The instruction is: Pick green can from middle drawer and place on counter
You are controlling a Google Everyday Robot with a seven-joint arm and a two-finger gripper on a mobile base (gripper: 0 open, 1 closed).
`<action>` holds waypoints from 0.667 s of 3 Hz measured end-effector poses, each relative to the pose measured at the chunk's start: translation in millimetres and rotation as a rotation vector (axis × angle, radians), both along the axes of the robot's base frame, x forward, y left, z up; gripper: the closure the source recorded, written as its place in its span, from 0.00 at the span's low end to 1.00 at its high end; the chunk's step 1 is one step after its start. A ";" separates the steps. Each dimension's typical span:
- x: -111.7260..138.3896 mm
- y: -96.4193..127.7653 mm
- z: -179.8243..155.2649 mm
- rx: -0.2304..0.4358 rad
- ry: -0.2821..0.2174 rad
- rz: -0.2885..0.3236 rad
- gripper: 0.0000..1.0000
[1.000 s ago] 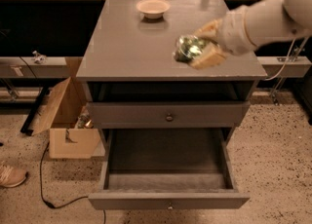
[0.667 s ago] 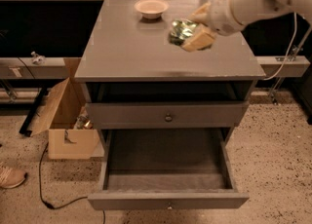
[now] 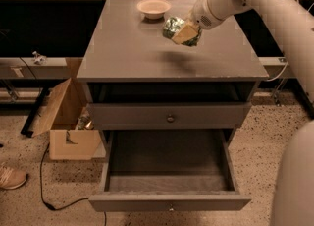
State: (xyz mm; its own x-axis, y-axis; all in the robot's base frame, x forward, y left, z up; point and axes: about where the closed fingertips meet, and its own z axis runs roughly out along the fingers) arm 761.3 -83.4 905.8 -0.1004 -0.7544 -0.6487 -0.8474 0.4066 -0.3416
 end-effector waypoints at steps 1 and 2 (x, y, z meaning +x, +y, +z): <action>20.5 6.7 -23.8 0.027 0.078 -0.032 0.81; 31.5 10.2 -40.1 0.050 0.124 -0.046 0.58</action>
Offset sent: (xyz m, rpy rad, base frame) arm 0.0478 0.0074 -0.0501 0.0802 0.1704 -0.0711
